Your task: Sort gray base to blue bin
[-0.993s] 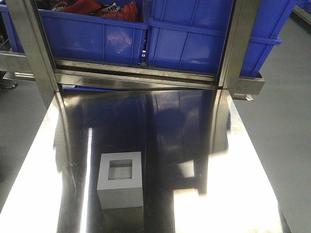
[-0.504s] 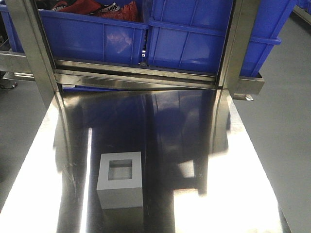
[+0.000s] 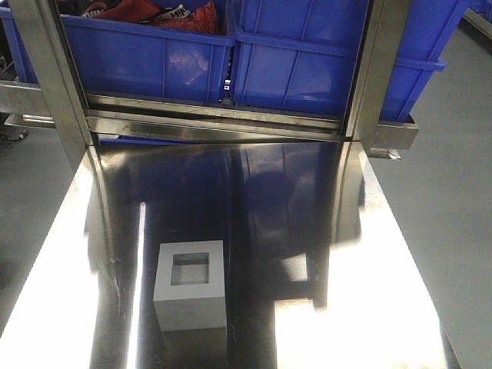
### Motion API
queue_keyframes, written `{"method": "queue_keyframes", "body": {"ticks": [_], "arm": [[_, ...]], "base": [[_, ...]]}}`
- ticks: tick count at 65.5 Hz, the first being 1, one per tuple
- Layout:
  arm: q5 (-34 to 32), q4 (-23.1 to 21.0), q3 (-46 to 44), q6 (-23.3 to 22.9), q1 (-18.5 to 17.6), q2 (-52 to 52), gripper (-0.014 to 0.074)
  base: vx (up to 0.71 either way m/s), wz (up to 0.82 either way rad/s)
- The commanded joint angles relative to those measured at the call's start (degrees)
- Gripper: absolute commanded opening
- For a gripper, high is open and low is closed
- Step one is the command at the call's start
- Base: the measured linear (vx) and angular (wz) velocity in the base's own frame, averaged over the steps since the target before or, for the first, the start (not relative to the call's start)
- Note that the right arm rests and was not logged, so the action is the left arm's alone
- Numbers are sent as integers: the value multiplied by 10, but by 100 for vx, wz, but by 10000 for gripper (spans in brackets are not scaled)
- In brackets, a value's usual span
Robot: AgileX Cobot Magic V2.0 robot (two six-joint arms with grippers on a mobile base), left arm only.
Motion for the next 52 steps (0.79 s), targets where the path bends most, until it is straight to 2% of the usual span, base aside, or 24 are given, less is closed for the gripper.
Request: {"method": "queue_keyframes", "body": {"ticks": [1, 40, 52], "arm": [[-12, -5, -33, 3, -4, 38, -6], [-15, -5, -35, 2, -4, 72, 1], [-17, -5, -35, 2, -4, 72, 53]], "base": [[0, 0], [0, 0], [0, 0]]}}
